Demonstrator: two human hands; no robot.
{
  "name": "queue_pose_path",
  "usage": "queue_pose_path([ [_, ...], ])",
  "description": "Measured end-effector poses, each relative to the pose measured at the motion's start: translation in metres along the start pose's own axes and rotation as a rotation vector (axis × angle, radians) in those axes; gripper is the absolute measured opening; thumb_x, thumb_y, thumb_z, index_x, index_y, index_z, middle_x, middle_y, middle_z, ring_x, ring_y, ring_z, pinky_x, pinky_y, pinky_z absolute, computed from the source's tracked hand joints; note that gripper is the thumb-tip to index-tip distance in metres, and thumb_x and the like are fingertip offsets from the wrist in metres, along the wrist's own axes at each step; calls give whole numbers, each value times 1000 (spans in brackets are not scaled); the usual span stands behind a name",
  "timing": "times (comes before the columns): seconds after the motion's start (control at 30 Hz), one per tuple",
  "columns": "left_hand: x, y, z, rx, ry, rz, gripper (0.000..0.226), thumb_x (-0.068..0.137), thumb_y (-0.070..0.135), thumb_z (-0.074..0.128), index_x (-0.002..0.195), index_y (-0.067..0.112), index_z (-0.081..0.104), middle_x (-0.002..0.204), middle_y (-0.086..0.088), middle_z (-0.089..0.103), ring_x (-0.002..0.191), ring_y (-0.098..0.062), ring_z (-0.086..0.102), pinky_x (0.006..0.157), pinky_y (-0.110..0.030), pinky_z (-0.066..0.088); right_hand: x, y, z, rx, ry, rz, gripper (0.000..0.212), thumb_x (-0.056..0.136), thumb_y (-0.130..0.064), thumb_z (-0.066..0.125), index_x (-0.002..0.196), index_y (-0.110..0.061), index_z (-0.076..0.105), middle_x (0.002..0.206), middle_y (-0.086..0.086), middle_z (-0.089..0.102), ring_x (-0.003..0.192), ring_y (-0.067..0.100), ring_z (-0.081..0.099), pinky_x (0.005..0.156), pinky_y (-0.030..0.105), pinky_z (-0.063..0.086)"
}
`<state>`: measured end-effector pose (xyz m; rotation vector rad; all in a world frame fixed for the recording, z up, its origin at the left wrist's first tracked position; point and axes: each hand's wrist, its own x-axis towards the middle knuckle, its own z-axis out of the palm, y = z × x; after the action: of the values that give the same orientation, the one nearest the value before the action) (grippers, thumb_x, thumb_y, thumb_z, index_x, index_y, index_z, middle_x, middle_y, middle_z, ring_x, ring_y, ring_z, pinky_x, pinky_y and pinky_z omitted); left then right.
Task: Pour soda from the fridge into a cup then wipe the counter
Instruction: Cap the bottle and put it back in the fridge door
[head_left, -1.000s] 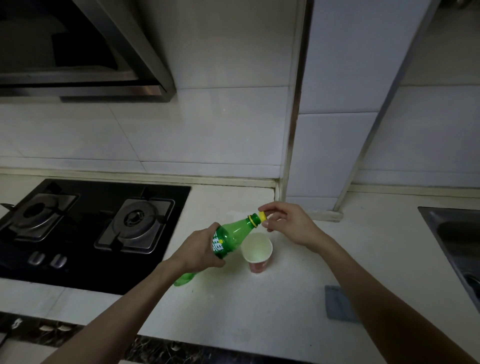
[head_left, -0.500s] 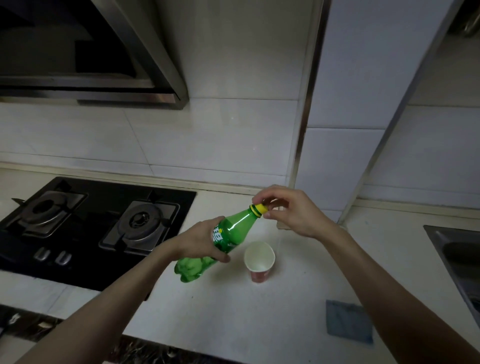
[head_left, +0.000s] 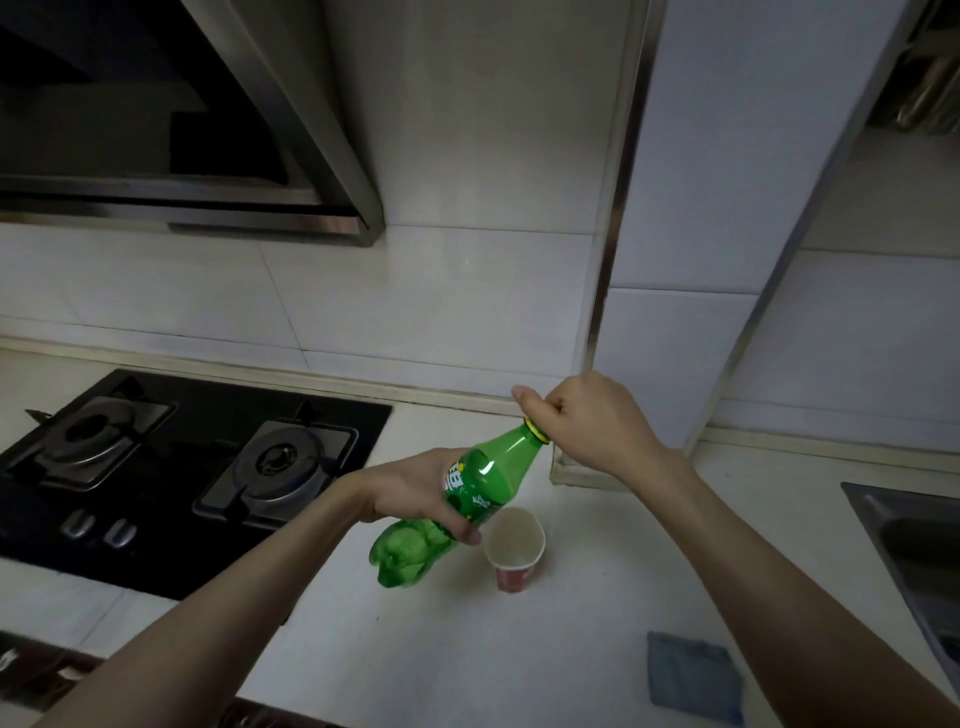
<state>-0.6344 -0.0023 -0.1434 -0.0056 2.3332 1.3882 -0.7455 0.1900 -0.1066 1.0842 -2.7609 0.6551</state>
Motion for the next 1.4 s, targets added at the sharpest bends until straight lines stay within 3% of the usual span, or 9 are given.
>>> queue_pose_path([
  [0.23, 0, 2, 0, -63, 16, 15, 46, 67, 2, 84, 104, 18, 61, 101, -14, 70, 92, -23, 68, 89, -48, 55, 3, 3, -13, 41, -49, -162, 69, 93, -64, 29, 62, -9, 57, 61, 3, 53, 58, 19, 51, 60, 37, 44],
  [0.37, -2, 3, -6, -143, -29, 33, 43, 70, -7, 79, 104, 14, 62, 98, -9, 70, 92, -22, 68, 85, -40, 56, 4, 5, -23, 421, -76, -244, 21, 92, -34, 61, 105, -22, 72, 91, -1, 56, 79, 9, 55, 73, 20, 43],
  [0.57, -4, 14, -14, -187, -146, 68, 40, 73, -12, 74, 104, 11, 62, 102, -14, 67, 93, -23, 67, 84, -37, 53, 3, 8, -46, 800, -277, -254, 35, 87, 1, 65, 118, -13, 68, 115, 0, 66, 108, 15, 62, 95, 29, 50],
  [0.8, -4, 22, -16, -257, -298, 77, 44, 74, -10, 69, 114, -1, 56, 102, -15, 65, 93, -32, 62, 85, -39, 53, 10, 5, -66, 644, -319, -396, 39, 85, 2, 66, 120, -15, 68, 111, 3, 58, 105, 14, 58, 92, 22, 45],
  [1.0, -3, 26, -14, -213, -315, 93, 37, 75, -14, 67, 107, 1, 59, 100, -17, 64, 92, -30, 63, 84, -38, 53, 12, -1, -67, 446, -198, -241, 26, 76, -42, 76, 83, -17, 75, 75, 0, 66, 66, 9, 57, 64, 30, 47],
  [1.13, 1, 31, -10, -180, -299, 102, 36, 76, -15, 68, 103, 8, 62, 99, -14, 66, 94, -30, 62, 88, -42, 51, 8, -6, -56, 1, -22, -183, 78, 82, -77, 29, 47, -10, 47, 44, 2, 41, 41, 14, 39, 50, 27, 33],
  [1.23, 1, 34, -9, -192, -250, 98, 35, 76, -14, 69, 103, 8, 63, 101, -16, 65, 95, -31, 63, 88, -42, 51, 7, -5, -59, -30, -64, -148, 82, 80, -79, 6, 61, -14, 52, 55, 0, 53, 55, 18, 54, 60, 32, 43],
  [1.33, 1, 32, -11, -212, -201, 87, 37, 76, -14, 69, 107, 2, 61, 103, -20, 63, 97, -32, 62, 92, -46, 50, 7, -1, -66, 68, -93, -217, 63, 81, -77, 17, 92, -25, 53, 69, -8, 56, 64, 10, 54, 58, 32, 39],
  [1.4, 1, 33, -12, -199, -198, 86, 36, 76, -14, 70, 104, 7, 62, 102, -19, 64, 96, -32, 63, 92, -46, 51, 6, -1, -67, 9, -51, -304, 59, 83, -77, 23, 88, -25, 52, 65, -8, 54, 60, 8, 53, 54, 31, 37],
])
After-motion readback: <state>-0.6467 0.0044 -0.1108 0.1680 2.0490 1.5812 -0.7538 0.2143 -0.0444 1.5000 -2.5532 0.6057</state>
